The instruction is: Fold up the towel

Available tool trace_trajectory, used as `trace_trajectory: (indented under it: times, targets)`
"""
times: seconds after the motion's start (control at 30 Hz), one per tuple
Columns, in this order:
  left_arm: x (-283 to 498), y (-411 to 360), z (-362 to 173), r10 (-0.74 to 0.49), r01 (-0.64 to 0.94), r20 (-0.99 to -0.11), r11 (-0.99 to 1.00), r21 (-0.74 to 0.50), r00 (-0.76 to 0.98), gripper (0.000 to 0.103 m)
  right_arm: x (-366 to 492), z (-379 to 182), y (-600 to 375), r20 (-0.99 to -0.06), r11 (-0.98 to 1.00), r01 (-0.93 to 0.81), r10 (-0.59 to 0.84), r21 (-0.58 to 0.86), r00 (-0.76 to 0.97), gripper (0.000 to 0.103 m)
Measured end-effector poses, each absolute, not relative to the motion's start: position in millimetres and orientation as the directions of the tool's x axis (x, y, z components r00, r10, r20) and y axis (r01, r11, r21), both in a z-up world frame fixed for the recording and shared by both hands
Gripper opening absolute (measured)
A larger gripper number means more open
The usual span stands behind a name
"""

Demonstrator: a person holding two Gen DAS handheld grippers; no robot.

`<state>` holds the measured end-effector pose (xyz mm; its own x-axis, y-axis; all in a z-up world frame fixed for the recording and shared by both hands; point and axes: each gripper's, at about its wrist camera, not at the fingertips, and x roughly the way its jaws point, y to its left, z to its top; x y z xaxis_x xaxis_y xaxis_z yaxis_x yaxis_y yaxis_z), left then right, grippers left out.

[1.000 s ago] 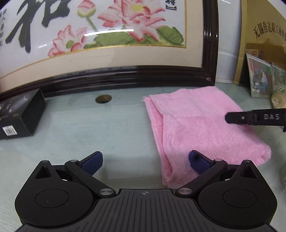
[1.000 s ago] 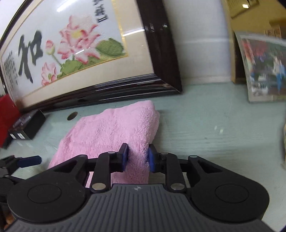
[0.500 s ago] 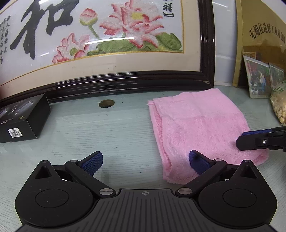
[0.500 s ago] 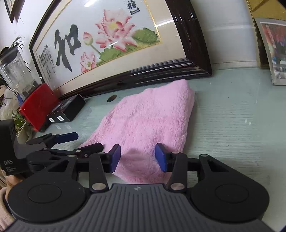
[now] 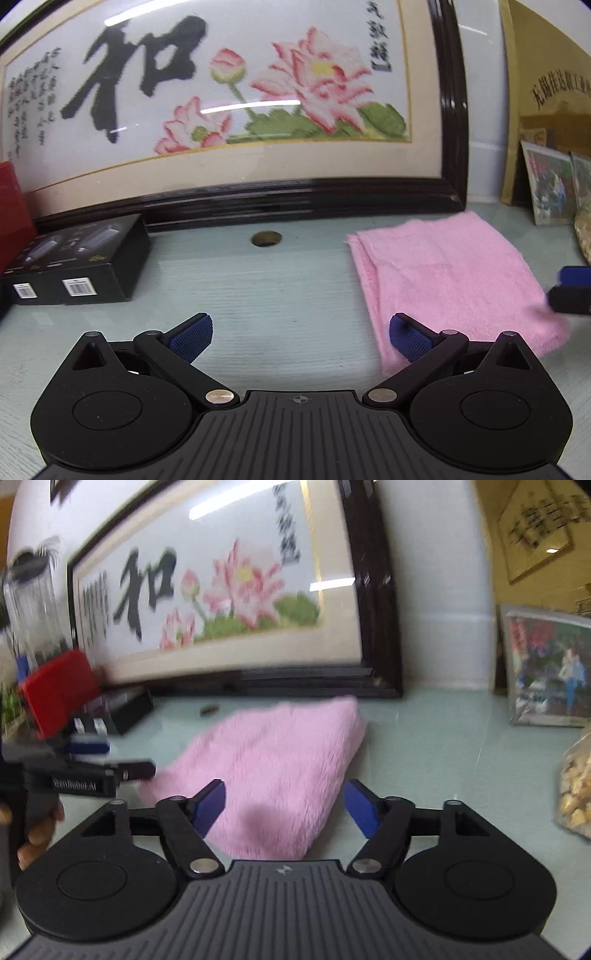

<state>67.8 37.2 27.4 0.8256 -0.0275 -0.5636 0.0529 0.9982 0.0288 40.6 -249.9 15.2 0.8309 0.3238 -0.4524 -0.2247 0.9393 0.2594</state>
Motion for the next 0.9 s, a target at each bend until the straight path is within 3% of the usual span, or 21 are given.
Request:
trace_trajectory:
  times: [0.3, 0.43, 0.57, 0.9]
  targets:
    - [41.8, 74.2, 30.6, -0.092, 0.039, -0.565, 0.994, -0.106, 0.82, 0.103, 35.5, 0.5, -267.4, -0.535, 0.981, -0.053, 0.148, 0.188, 0.832, 0.09]
    - [24.9, 69.9, 28.0, -0.061, 0.024, -0.531, 0.997, -0.077, 0.845, 0.103, 25.5, 0.1, -254.8, -0.524, 0.997, -0.034, 0.064, 0.067, 0.849, 0.098]
    - [19.9, 49.9, 23.0, -0.06, 0.056, -0.554, 0.998, -0.023, 0.831, 0.103, 23.5, -2.7, -247.8, -0.562, 0.999, -0.022, 0.034, 0.028, 0.826, 0.102]
    - [11.6, 16.9, 3.2, -0.039, 0.094, -0.643, 0.994, 0.051, 0.765, 0.103, 15.3, -15.6, -239.0, -0.648, 1.0, -0.026, 0.012, -0.012, 0.762, 0.103]
